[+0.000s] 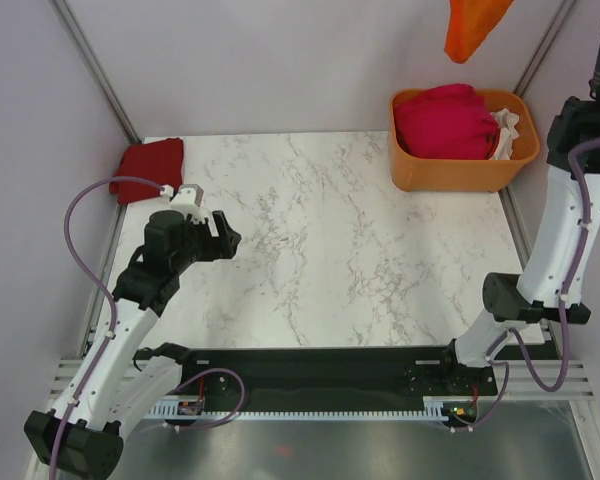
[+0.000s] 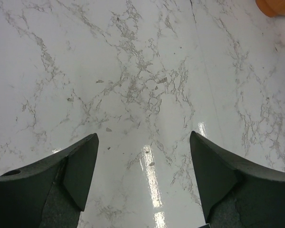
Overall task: Fold and stack the t-shirts
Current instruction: Move the tshirt to the center of the board, then flatten the tshirt out
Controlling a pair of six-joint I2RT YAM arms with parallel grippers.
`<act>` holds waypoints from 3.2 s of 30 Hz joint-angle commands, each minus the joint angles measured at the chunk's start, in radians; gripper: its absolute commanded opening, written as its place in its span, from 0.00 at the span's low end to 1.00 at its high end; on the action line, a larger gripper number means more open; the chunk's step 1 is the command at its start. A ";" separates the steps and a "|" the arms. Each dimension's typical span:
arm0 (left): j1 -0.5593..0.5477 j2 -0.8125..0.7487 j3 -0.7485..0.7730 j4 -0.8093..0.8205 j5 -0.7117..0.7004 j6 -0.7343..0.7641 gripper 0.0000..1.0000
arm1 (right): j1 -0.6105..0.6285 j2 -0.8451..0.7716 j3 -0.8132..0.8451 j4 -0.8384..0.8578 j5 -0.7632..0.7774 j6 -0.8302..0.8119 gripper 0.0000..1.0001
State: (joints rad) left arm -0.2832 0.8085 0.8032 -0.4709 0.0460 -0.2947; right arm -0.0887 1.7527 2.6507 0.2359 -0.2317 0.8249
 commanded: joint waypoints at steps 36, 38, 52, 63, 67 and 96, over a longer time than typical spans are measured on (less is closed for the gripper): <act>-0.025 0.064 0.056 -0.002 -0.028 -0.026 0.82 | 0.540 -0.316 -1.272 -0.705 0.293 -0.569 0.95; -0.065 0.165 0.100 -0.002 -0.076 -0.076 0.81 | 0.540 -0.268 -1.282 -0.704 0.307 -0.558 0.95; -0.238 1.206 0.902 -0.015 -0.330 -0.070 0.62 | 0.514 -0.489 -1.557 -0.638 0.399 -0.444 0.94; -0.106 1.436 1.133 -0.054 -0.163 0.003 0.73 | 0.515 -0.584 -1.649 -0.635 0.319 -0.471 0.94; -0.106 1.477 1.166 -0.060 -0.149 -0.003 0.75 | 0.515 -0.553 -1.655 -0.627 0.318 -0.477 0.94; -0.160 1.280 1.298 -0.179 -0.241 0.080 0.02 | 0.514 -0.558 -1.664 -0.616 0.312 -0.472 0.94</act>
State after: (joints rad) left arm -0.4110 2.2818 1.9556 -0.6147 -0.1543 -0.3008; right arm 0.4252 1.2098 0.9569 -0.4038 0.0864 0.3515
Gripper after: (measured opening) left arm 0.036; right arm 0.939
